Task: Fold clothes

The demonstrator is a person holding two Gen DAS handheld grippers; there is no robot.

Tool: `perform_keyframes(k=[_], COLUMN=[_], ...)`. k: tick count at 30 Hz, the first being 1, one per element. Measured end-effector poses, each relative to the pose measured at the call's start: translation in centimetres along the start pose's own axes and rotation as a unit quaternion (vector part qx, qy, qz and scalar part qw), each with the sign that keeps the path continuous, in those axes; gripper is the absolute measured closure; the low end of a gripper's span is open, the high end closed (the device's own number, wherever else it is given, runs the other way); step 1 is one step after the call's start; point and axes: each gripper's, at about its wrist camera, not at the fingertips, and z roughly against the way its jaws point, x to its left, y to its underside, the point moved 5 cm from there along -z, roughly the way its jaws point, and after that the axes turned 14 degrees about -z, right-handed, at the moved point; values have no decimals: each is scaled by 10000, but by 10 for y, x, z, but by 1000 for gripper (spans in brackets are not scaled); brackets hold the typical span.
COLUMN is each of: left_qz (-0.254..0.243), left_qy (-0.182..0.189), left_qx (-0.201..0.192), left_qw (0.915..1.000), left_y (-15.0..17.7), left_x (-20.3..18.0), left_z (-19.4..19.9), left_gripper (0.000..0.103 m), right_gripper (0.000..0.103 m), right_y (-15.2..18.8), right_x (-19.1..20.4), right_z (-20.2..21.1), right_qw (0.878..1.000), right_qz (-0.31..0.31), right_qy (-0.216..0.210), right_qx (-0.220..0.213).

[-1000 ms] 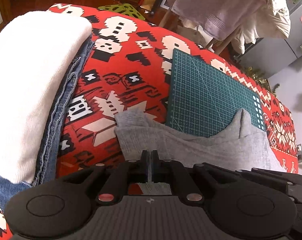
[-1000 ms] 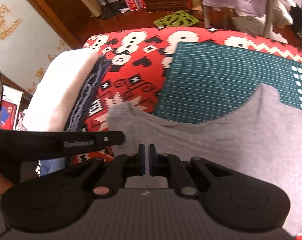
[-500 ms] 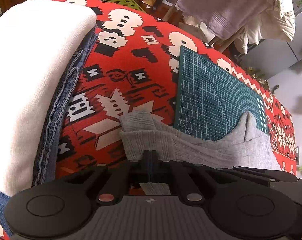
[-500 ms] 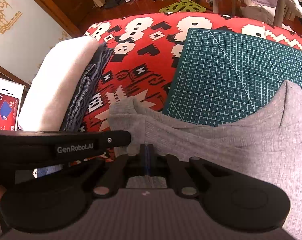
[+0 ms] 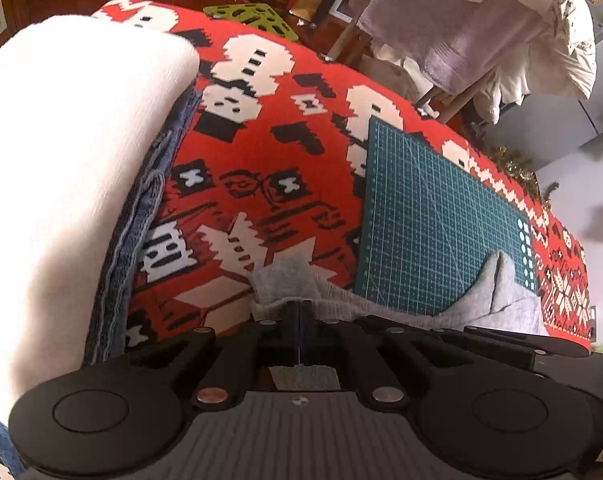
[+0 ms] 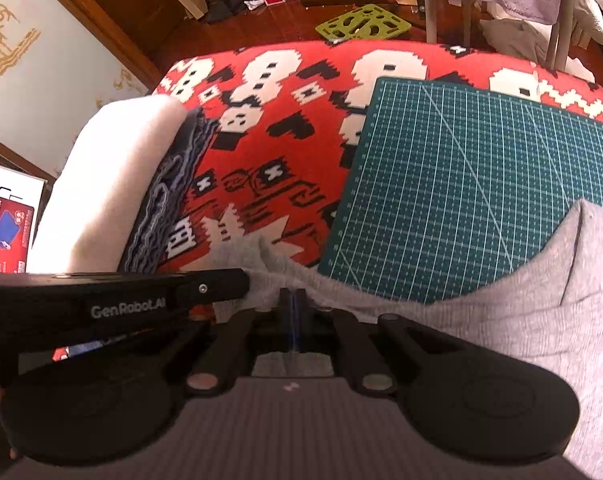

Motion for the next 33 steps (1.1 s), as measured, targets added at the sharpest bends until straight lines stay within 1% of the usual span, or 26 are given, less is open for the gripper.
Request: perform_keyframes(k=[4,7,12,16,25,28,33], left_qz=[42,29,-56,-52,-101,-27,5], left_qy=[14,9,-61,-149,-77,-79,40], left_qx=[-138,-131,53,91,69,-41,-174], left_qw=[9999,9999,10000,9998,9999,10000,9998], left_y=[-5,-3,5,6,3,-1,-5], left_x=[1,2,7,16,21,23,20], left_z=[14,20,12,3,0,6,22], left_gripper=[102,102,102,102,103,103,102], right_gripper=[102,102,102,102,102,102,101], right_y=[-4,-5,-1,1,-7,-7,-3], right_x=[5,10,14,13,14,12,8], right_z=[8,9,-1,-10,-21,-12,9], right_qw=[9999,9998,9998,9998,9999,10000,10000], right_qz=[55,133,165,136,88,56,19], right_qy=[-85,-120,-104,-63,-30,-15,36], right_qx=[-68,-39,102,152,127,80,-11])
